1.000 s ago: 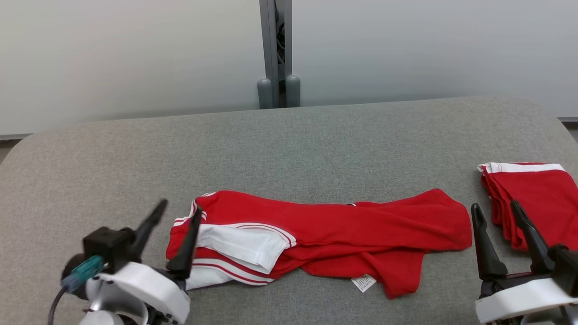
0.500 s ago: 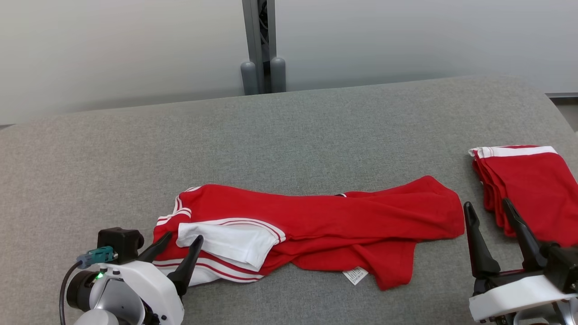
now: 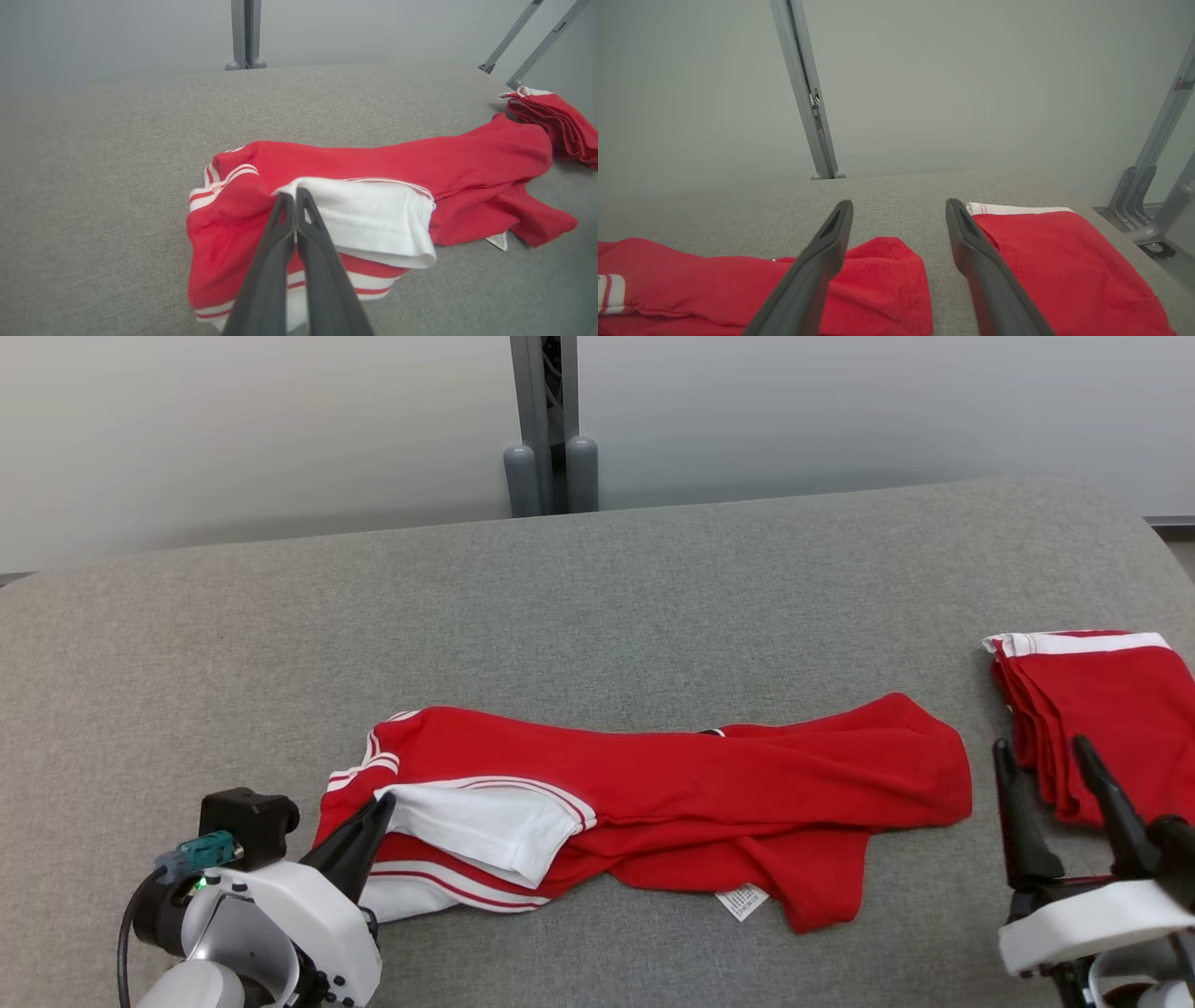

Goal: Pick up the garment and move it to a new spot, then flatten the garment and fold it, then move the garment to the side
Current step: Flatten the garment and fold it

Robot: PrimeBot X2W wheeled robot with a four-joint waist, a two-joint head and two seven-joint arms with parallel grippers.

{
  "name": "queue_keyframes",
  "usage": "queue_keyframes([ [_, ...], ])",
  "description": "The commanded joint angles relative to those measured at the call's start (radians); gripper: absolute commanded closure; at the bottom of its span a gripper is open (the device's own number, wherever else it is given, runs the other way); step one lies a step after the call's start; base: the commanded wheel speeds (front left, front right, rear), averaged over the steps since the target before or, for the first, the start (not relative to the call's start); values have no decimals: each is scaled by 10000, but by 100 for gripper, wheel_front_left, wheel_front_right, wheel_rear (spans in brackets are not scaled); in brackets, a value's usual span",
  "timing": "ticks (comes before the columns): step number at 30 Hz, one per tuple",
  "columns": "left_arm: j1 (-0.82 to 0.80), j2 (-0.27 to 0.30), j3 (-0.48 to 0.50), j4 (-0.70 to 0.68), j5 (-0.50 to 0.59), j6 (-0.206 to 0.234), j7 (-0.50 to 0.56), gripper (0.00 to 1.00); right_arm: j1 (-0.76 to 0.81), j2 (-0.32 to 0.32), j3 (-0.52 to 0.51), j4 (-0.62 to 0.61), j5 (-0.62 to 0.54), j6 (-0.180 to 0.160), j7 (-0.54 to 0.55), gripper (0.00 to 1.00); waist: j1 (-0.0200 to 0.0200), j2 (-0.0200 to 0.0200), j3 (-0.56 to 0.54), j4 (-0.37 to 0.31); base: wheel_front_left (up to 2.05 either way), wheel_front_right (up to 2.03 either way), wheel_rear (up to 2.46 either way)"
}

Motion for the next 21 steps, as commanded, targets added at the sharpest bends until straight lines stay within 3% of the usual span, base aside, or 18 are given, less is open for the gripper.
queue_keyframes([
  [1,-163,63,-2,-143,84,63,-1,100,-170,-135,-101,209,9,-3,66,0,0,-1,32,20,0,0,0],
  [9,-294,215,-281,-1199,294,252,597,100,-1437,-821,288,3353,352,-3,364,0,0,-1,504,307,0,0,0],
  [15,-238,252,-410,-1806,307,379,883,100,-2599,-922,958,5752,854,-1,121,0,0,-1,881,486,0,0,0],
  [16,-240,265,-426,-1881,325,399,903,100,-2749,-945,1089,6103,941,-1,102,15,0,-1,915,522,0,0,0],
  [17,-231,282,-437,-1935,342,402,941,100,-2907,-958,1147,6403,1072,-3,39,55,0,-1,944,556,0,0,0],
  [18,-230,269,-431,-1990,334,417,927,100,-3017,-986,1255,6711,1193,-3,-2,87,0,-1,966,591,0,0,0],
  [19,-236,278,-422,-2033,371,450,899,100,-3108,-999,1376,6937,1314,-3,-70,100,0,-1,983,619,0,0,0],
  [21,-218,282,-379,-2130,374,498,815,100,-3234,-1045,1466,7208,1589,-3,-361,100,0,-1,1006,652,0,0,0],
])
